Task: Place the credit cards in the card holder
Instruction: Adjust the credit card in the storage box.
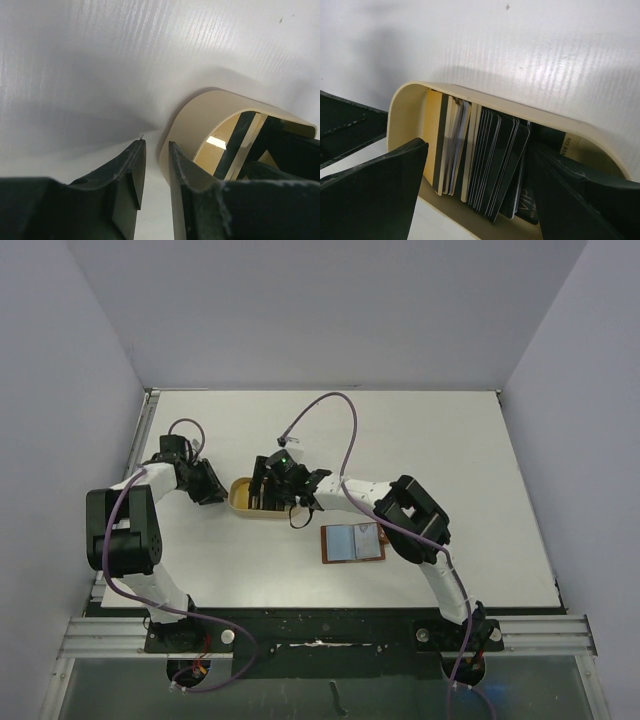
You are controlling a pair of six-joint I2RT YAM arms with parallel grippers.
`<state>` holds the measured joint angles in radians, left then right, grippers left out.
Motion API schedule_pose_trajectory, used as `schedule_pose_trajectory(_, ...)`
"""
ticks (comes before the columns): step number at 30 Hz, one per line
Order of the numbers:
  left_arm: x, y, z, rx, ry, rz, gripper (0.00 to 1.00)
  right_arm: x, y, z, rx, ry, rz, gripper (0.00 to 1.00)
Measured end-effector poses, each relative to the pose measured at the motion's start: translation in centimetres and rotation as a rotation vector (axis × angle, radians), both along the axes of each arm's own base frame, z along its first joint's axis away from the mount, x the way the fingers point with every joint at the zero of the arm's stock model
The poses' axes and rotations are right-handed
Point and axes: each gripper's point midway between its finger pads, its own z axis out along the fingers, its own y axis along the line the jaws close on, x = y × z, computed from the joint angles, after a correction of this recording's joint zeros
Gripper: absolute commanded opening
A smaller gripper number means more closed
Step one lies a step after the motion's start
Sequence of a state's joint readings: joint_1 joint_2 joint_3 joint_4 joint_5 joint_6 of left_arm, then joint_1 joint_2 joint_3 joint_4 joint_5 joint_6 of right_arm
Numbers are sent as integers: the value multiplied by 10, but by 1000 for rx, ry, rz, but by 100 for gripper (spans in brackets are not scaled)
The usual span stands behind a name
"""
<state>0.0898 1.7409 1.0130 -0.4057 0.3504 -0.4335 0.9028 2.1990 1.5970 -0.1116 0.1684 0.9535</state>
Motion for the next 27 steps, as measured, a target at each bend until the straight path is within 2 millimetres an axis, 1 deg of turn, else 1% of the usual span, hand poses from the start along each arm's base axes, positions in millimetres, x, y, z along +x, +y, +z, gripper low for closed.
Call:
schedule_pose_trajectory(11,1,-1,1,-2,-7,-5,23,-9,25,9,148,0,90,76)
schedule_pose_trajectory(18,3,-3,1,-2,-14,-7,22,-16,29,13,200,-5,124,74)
schedule_pose_trajectory(23,3,-6,2,-4,-16,-12,22,-15,34,20,230,-23,135,69)
schedule_pose_trajectory(27,3,-7,2,-5,-16,-13,22,-15,35,22,237,-27,137,68)
